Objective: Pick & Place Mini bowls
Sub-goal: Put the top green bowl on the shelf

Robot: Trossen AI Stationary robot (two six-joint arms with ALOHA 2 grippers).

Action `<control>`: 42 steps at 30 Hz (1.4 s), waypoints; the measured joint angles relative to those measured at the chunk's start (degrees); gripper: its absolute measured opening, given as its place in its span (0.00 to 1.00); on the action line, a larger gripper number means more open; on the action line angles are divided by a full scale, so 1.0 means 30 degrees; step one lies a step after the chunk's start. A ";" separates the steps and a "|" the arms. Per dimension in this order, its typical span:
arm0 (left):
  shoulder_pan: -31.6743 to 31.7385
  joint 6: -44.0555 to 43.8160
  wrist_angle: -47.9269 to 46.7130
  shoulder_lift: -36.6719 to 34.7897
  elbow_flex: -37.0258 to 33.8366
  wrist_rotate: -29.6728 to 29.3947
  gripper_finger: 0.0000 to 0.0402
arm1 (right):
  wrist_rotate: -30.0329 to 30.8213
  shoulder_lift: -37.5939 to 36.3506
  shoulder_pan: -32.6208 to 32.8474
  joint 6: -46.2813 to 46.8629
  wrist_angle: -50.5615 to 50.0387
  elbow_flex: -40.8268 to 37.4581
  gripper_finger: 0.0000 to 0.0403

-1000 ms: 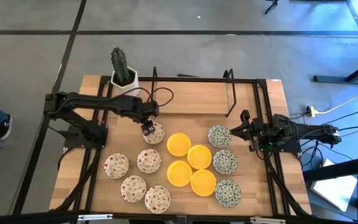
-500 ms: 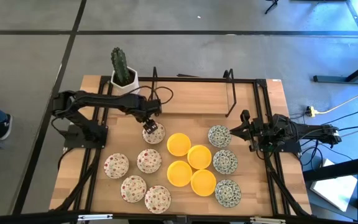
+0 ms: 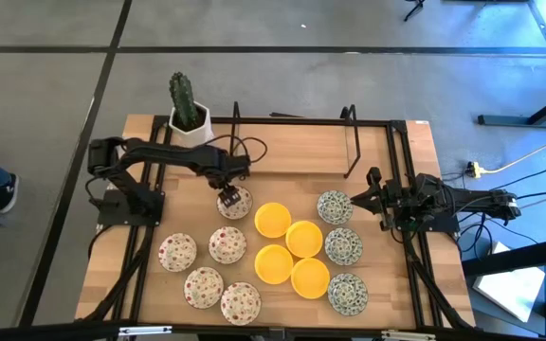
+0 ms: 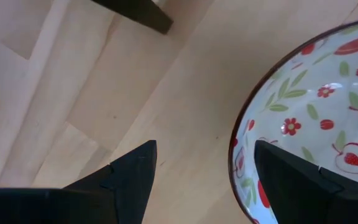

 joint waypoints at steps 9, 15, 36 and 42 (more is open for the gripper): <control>-0.0080 0.0767 0.0095 0.1320 0.0000 -0.0066 0.65 | 0.0000 -0.0001 -0.0002 0.0036 0.0000 0.0003 0.11; -0.0044 0.0906 0.0138 0.1286 0.0000 -0.0364 0.60 | 0.0000 -0.0005 0.0005 0.0007 0.0000 -0.0001 0.11; -0.0983 0.2157 -0.0554 -0.1154 0.1821 -0.0728 0.02 | -0.0007 -0.0003 0.0005 -0.0006 -0.0007 0.0002 0.11; -0.2351 0.2365 -0.0999 -0.3562 0.3827 -0.2024 0.02 | 0.0000 -0.0005 0.0005 -0.0007 -0.0071 -0.0001 0.11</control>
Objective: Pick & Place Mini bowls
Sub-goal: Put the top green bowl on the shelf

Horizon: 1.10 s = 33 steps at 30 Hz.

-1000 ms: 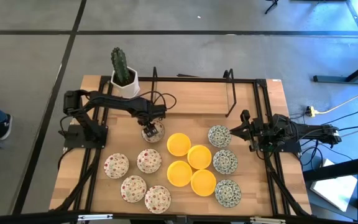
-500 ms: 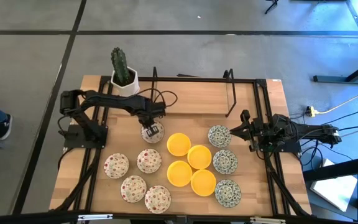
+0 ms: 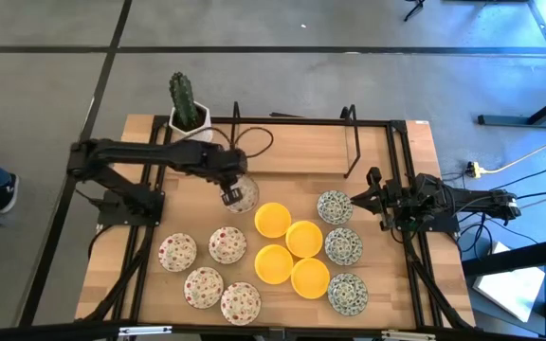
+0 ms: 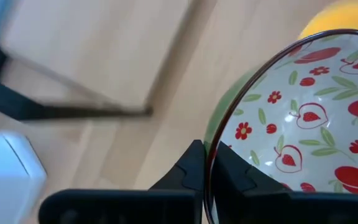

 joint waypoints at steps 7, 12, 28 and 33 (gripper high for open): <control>-0.0792 0.0508 0.0426 -0.0606 0.4052 -0.3951 0.02 | 0.0000 0.0000 0.0000 -0.0059 -0.0024 0.0007 0.11; 0.0642 0.2904 0.1084 0.0888 0.7698 -0.4301 0.01 | 0.0000 0.0000 0.0000 -0.0081 -0.0034 0.0007 0.11; 0.7961 1.1377 -0.3624 1.0561 1.7666 0.3295 0.02 | 0.0000 0.0000 0.0000 -0.0008 -0.0038 -0.0001 0.11; 0.9021 1.1755 -0.4737 1.2502 1.8679 0.4235 0.01 | 0.0000 0.0000 0.0000 -0.0008 -0.0038 0.0006 0.11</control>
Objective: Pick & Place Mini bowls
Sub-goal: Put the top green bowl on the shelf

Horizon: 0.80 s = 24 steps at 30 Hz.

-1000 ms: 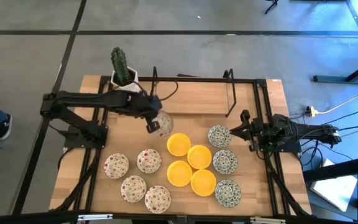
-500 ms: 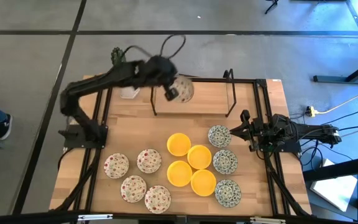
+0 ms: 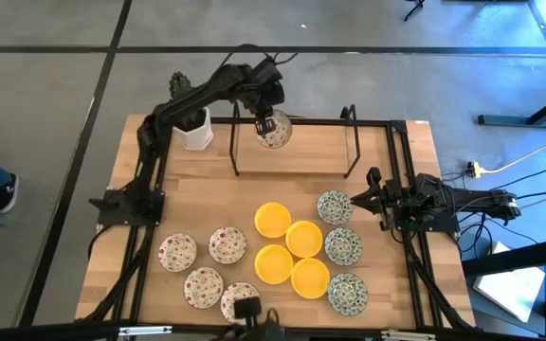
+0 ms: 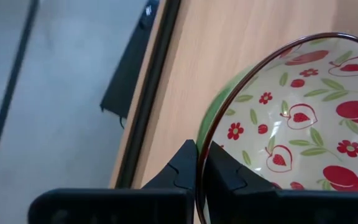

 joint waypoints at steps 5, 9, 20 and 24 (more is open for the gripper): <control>0.0316 0.0036 -0.0373 0.1370 0.0000 -0.0022 0.01 | 0.0000 0.0000 0.0000 -0.0007 0.0000 0.0001 0.11; 0.0274 -0.0335 -0.1082 0.1925 0.0000 -0.0060 0.01 | 0.0000 0.0000 0.0000 -0.0004 0.0000 -0.0007 0.11; 0.0038 -0.1899 -0.1391 0.2909 0.0000 -0.0633 0.01 | 0.0000 0.0000 0.0000 0.0000 0.0007 -0.0006 0.11; 0.0032 -0.1880 -0.1494 0.3227 0.0000 -0.0645 0.01 | 0.0004 0.0002 0.0000 -0.0007 0.0007 -0.0001 0.11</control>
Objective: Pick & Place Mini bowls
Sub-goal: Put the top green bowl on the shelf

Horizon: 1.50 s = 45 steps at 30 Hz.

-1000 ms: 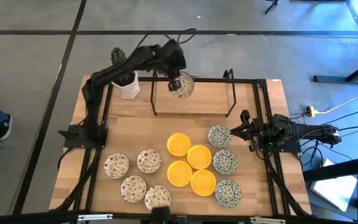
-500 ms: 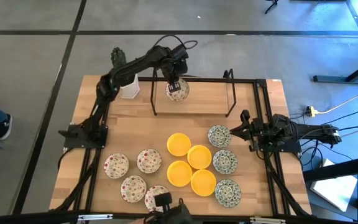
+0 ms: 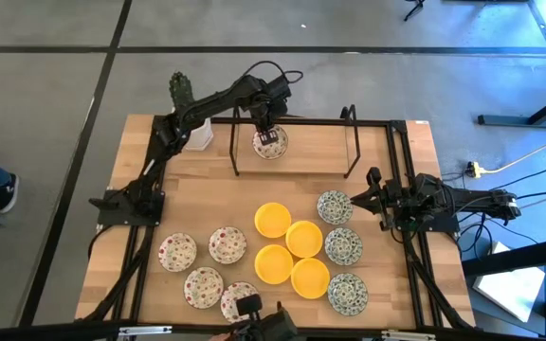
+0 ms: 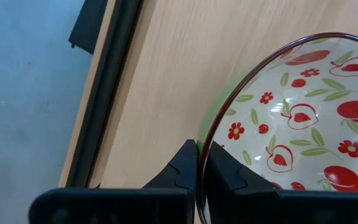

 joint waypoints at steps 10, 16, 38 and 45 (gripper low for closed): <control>0.0262 -0.0762 -0.0769 0.0113 0.0000 -0.0398 0.01 | -0.0004 0.0003 0.0000 -0.0067 0.0000 -0.0004 0.11; 0.0262 -0.0895 -0.0711 0.0113 0.0000 -0.0437 0.01 | -0.0004 -0.0002 0.0000 -0.0059 0.0000 -0.0005 0.11; 0.0657 -0.1821 -0.0711 0.1270 0.0017 -0.1851 0.09 | -0.0004 0.0002 0.0000 -0.0036 0.0015 0.0002 0.11; 0.0765 -0.2098 -0.0704 0.1396 -0.0058 -0.2443 0.20 | -0.0004 0.0005 0.0000 -0.0007 0.0015 0.0002 0.11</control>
